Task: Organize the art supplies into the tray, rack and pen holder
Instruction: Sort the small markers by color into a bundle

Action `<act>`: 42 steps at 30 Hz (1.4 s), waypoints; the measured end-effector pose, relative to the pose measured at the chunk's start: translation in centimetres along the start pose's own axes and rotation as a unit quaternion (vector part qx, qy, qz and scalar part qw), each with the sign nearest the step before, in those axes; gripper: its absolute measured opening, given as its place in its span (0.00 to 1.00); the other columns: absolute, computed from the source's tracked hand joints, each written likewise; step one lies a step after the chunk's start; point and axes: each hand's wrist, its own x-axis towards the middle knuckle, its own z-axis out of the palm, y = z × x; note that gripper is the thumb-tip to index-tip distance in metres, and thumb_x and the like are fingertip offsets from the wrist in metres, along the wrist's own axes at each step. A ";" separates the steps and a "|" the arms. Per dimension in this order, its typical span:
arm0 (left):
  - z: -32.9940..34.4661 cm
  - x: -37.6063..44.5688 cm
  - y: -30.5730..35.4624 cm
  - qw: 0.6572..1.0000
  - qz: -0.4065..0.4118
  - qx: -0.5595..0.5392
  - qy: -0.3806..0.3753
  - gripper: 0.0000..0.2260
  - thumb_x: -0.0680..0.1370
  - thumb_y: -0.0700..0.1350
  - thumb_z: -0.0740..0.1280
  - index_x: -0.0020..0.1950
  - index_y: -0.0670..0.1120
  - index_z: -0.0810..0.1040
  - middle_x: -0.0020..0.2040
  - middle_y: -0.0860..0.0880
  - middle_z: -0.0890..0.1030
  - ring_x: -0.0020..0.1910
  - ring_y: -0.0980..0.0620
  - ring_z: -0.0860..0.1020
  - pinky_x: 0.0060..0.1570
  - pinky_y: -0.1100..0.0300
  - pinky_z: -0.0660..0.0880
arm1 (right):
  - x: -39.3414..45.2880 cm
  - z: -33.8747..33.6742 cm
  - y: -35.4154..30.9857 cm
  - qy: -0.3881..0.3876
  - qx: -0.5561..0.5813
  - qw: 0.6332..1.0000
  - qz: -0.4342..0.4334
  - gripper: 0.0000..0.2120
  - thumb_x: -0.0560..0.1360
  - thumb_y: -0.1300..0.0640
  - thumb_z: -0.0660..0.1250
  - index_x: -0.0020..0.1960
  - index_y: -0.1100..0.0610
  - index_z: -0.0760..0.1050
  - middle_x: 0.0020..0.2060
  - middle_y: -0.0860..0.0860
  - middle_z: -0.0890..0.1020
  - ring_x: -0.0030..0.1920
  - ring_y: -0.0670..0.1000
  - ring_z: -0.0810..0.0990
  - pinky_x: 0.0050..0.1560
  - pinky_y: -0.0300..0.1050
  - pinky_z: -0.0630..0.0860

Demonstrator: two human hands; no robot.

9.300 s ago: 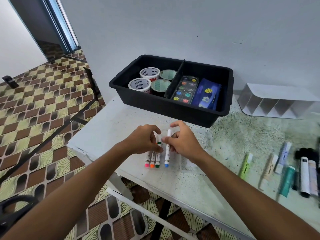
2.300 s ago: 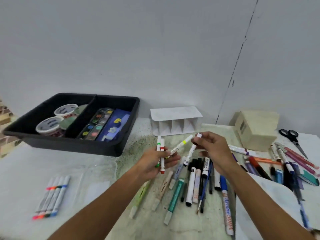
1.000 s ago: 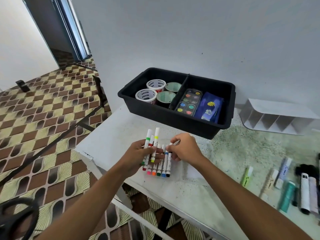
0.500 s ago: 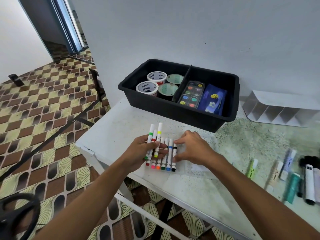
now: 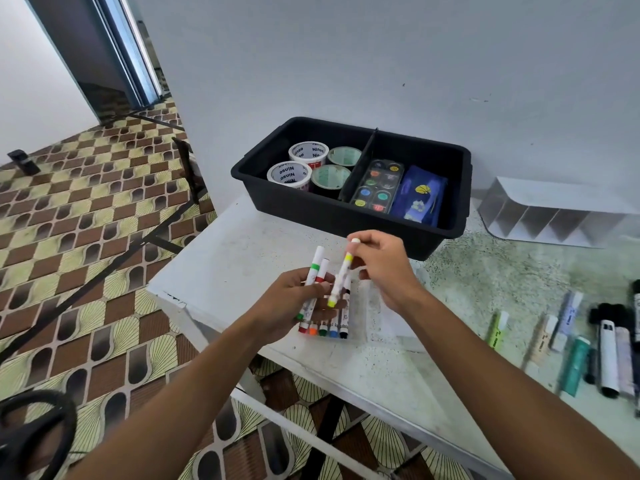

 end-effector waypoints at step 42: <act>4.0 1.1 0.1 0.998 0.023 -0.031 -0.052 0.10 0.81 0.38 0.60 0.59 0.38 0.77 0.54 0.39 0.83 0.52 0.44 0.82 0.48 0.54 0.81 | -1.0 -4.9 0.4 -0.057 0.047 0.994 0.086 0.03 0.72 0.63 0.69 0.41 0.62 0.81 0.33 0.52 0.81 0.33 0.47 0.75 0.29 0.39 0.65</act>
